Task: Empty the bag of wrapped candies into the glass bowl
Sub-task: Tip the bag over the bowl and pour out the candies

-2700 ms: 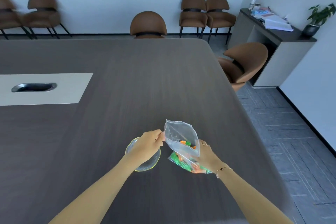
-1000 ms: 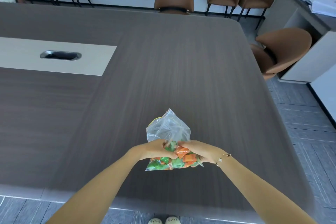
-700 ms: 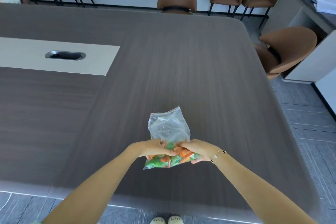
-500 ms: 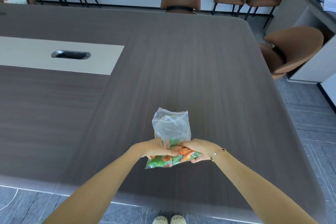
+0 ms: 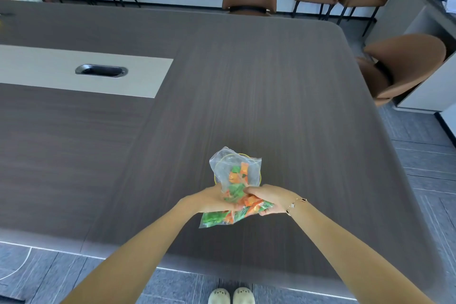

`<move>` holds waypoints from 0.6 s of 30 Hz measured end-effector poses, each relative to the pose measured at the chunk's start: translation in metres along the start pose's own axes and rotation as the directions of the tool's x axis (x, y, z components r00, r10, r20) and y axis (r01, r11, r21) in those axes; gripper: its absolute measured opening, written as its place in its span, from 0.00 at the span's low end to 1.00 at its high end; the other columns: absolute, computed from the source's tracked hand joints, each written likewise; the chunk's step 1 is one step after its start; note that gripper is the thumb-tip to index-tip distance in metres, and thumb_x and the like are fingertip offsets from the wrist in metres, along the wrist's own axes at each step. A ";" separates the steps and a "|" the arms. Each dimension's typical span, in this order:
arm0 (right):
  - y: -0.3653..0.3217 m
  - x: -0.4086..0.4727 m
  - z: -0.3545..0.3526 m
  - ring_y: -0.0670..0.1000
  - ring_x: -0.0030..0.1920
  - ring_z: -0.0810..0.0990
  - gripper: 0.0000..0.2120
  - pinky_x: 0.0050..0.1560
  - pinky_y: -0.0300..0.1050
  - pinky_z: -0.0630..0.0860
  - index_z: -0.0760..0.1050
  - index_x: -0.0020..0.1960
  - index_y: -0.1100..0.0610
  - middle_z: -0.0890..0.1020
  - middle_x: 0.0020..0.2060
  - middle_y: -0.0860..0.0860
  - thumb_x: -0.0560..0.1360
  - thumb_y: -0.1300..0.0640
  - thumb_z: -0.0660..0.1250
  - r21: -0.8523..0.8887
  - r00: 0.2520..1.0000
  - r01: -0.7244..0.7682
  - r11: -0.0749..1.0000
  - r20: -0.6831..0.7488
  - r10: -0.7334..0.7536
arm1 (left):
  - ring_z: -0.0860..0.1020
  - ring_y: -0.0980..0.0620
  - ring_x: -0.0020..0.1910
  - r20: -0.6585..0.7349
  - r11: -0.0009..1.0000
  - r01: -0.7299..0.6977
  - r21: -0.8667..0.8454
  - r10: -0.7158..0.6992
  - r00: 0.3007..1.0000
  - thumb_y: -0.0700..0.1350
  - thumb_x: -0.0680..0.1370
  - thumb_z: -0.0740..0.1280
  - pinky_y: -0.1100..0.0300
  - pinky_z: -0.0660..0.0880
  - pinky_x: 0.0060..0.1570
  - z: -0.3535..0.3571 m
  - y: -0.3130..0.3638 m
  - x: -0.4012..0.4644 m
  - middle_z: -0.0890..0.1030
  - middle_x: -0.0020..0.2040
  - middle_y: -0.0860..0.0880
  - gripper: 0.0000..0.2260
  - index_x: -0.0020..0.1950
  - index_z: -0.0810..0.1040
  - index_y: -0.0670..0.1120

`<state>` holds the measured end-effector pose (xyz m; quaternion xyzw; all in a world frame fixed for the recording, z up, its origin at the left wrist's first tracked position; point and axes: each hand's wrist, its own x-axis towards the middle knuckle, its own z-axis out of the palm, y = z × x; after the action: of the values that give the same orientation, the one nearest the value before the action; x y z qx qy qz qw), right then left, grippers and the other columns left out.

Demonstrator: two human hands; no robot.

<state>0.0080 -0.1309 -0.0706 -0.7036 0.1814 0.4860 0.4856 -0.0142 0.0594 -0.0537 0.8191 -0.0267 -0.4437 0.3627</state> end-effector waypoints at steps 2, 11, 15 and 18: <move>-0.001 -0.001 -0.002 0.48 0.43 0.81 0.12 0.39 0.39 0.77 0.77 0.53 0.57 0.84 0.41 0.50 0.76 0.50 0.65 0.030 1.000 0.027 0.999 -0.012 -0.027 | 0.73 0.53 0.66 -0.034 0.999 0.010 -0.047 -0.011 0.999 0.58 0.71 0.73 0.57 0.70 0.66 -0.001 0.000 -0.002 0.71 0.68 0.56 0.36 0.74 0.57 0.57; -0.009 -0.008 -0.016 0.47 0.36 0.82 0.03 0.34 0.36 0.77 0.79 0.46 0.60 0.84 0.36 0.51 0.74 0.61 0.69 0.203 0.989 0.147 0.968 -0.005 -0.149 | 0.52 0.52 0.75 -0.111 0.993 -0.093 -0.072 0.085 0.990 0.62 0.72 0.70 0.48 0.57 0.73 -0.006 0.009 -0.011 0.61 0.72 0.52 0.25 0.66 0.65 0.61; -0.011 -0.008 -0.016 0.52 0.45 0.84 0.13 0.44 0.38 0.81 0.78 0.56 0.69 0.85 0.48 0.58 0.72 0.64 0.69 0.175 0.983 0.186 0.967 -0.034 -0.183 | 0.58 0.51 0.75 -0.108 0.997 -0.032 0.063 0.038 0.993 0.61 0.71 0.71 0.52 0.59 0.72 -0.005 0.013 -0.016 0.56 0.73 0.56 0.29 0.70 0.65 0.58; -0.013 -0.011 -0.015 0.54 0.47 0.83 0.05 0.50 0.43 0.80 0.80 0.47 0.68 0.84 0.46 0.59 0.71 0.68 0.68 0.156 0.978 0.206 0.966 -0.047 -0.201 | 0.64 0.50 0.74 -0.124 0.979 0.017 0.204 0.009 0.992 0.55 0.67 0.76 0.52 0.67 0.70 -0.006 0.006 -0.017 0.44 0.77 0.59 0.45 0.77 0.53 0.57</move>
<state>0.0203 -0.1395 -0.0539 -0.6845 0.1539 0.4066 0.5853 -0.0187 0.0642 -0.0358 0.8782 -0.0479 -0.3874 0.2765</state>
